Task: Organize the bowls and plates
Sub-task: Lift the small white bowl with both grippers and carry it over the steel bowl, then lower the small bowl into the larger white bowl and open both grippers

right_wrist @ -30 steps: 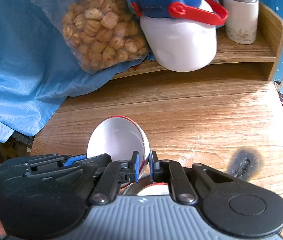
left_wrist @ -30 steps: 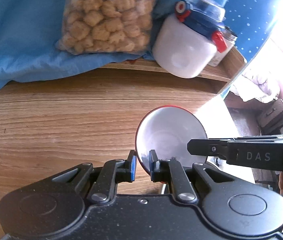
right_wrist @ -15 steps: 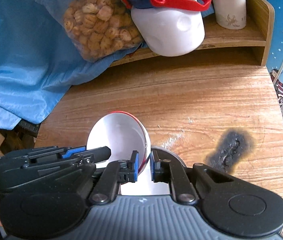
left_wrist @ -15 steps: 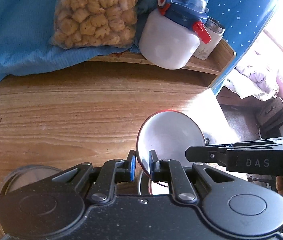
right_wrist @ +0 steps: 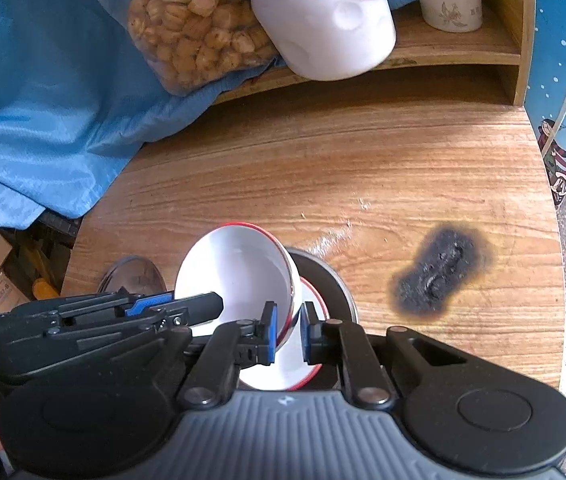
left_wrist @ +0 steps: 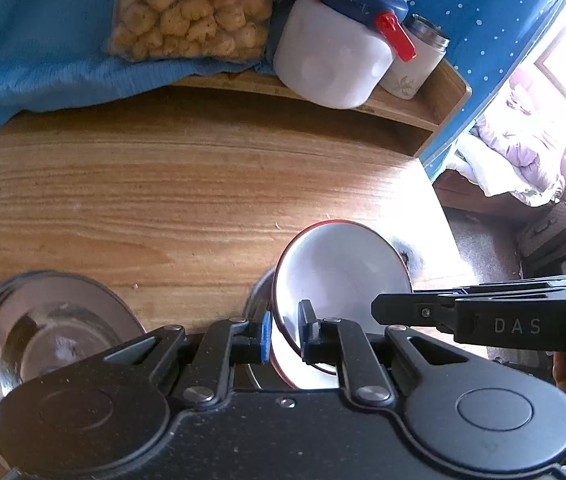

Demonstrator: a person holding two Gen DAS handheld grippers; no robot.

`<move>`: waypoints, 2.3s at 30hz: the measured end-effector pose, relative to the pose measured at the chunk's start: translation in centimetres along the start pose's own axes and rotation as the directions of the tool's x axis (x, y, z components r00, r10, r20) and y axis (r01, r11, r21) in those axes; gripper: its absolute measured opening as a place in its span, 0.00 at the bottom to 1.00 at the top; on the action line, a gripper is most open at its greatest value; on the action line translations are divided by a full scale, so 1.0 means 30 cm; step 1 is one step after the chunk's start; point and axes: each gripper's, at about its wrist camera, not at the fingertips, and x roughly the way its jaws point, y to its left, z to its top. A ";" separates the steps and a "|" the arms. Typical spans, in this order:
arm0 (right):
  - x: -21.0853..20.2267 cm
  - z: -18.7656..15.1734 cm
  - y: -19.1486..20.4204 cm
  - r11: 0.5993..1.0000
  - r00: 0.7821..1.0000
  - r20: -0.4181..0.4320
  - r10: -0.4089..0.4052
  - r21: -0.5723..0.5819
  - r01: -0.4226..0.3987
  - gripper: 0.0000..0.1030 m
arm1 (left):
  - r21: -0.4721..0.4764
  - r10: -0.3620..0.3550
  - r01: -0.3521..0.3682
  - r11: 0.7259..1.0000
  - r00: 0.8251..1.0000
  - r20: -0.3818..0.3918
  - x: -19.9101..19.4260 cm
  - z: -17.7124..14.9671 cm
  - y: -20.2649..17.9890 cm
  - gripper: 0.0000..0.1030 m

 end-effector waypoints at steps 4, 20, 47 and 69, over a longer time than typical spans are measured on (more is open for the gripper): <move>-0.003 -0.025 -0.009 1.000 1.000 -0.011 0.011 0.001 -0.011 0.14 | -0.018 0.019 -0.019 1.000 1.000 -0.004 -0.002 -0.024 -0.010 0.12; 0.003 -0.086 -0.038 0.997 0.999 -0.031 0.041 0.068 -0.039 0.16 | 0.034 0.076 -0.074 0.997 0.995 -0.059 0.017 -0.049 -0.050 0.13; 0.023 -0.085 -0.039 0.993 1.000 -0.025 -0.006 0.121 0.009 0.16 | 0.076 0.068 -0.063 0.995 0.996 -0.053 0.041 -0.026 -0.050 0.13; 0.029 -0.059 -0.035 0.996 0.999 -0.042 -0.006 0.088 0.010 0.22 | 0.051 0.060 -0.057 0.997 0.997 -0.050 0.060 0.002 -0.041 0.18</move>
